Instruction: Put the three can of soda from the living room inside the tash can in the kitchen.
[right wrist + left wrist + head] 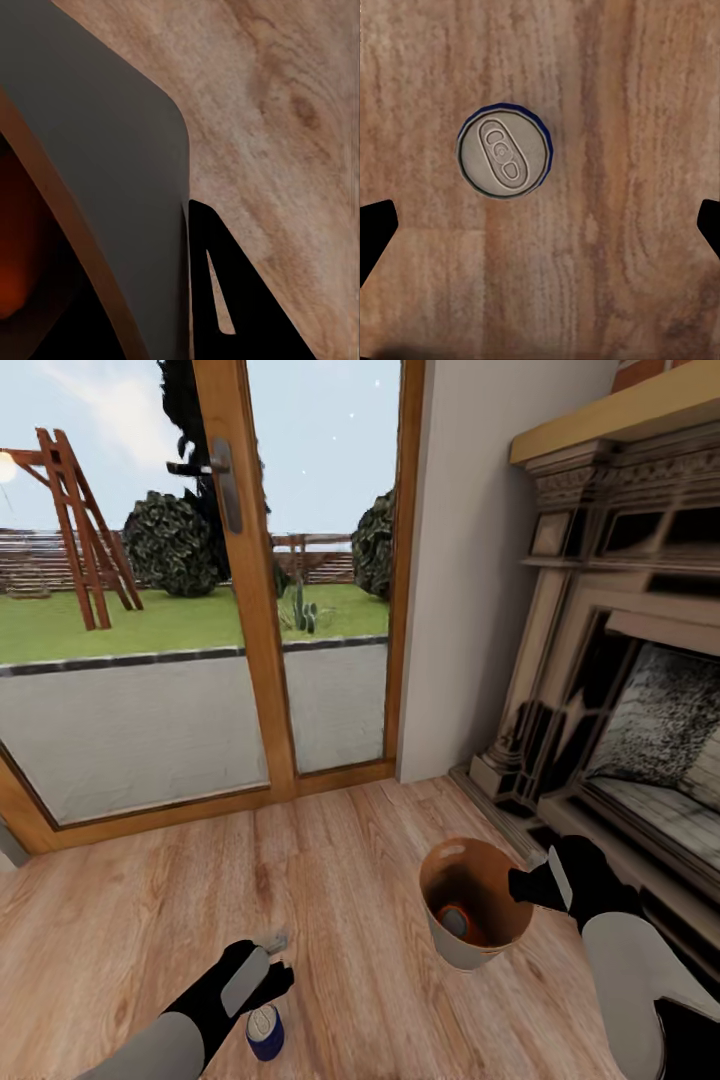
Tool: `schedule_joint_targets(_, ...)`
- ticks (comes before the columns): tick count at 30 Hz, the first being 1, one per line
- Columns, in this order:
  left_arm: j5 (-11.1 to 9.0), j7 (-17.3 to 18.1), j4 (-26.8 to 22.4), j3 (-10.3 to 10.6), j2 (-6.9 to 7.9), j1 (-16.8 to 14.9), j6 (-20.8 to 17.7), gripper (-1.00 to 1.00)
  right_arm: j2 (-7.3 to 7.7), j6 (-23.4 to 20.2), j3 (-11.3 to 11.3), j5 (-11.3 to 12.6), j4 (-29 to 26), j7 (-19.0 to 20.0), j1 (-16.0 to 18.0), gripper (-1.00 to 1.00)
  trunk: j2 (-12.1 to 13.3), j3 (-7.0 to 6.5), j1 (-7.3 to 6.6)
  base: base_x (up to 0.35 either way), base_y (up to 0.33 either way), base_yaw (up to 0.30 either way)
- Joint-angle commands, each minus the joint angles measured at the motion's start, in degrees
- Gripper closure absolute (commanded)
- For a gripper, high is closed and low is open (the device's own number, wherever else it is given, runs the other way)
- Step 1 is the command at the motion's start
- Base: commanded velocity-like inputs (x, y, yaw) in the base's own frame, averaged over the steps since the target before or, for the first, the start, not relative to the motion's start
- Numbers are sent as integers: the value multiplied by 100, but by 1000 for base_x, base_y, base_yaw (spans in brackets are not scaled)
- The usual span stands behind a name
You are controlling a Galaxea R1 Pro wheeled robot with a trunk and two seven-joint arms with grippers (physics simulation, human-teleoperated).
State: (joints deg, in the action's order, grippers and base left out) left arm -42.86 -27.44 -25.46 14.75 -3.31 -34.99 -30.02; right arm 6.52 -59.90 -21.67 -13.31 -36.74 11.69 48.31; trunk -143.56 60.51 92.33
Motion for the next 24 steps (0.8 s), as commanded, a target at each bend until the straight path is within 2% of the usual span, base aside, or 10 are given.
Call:
schedule_joint_targets(1, 2, 20, 71, 1, 2, -29, 15, -100, 9, -10, 190, 136, -154, 35, -10, 100, -2, 23, 2, 0, 0, 0)
schedule_joint_targets(2, 3, 33, 114, 1, 6, -46, 26, -100, 15, -10, 339, 149, -355, 45, -20, 100, -4, 45, 4, 0, 0, 0)
schedule_joint_targets(4, 4, 44, 153, 1, 13, -62, 40, -100, 20, -10, 472, 160, -654, 116, -51, 100, -6, 89, 9, 0, 0, 0)
schedule_joint_targets(7, 9, 53, 182, 2, 30, -85, 94, -100, 30, -10, 614, 148, -1080, 573, -228, 100, -10, 156, 17, 0, 0, 0)
schedule_joint_targets(10, 13, 54, 192, 2, 55, -164, 182, -100, 37, -10, 636, 137, -1365, 721, -285, 100, -14, 222, 25, 0, 0, 0)
schedule_joint_targets(18, 12, 107, 196, 9, 55, -219, 252, -100, 45, -10, 638, 161, -2841, 801, -846, 100, -25, 399, 46, 0, 0, 0)
schedule_joint_targets(24, 14, 140, 199, 4, 118, -328, 254, -100, 46, -10, 631, 162, -3266, 807, -972, 100, -33, 532, 61, 0, 0, 0)
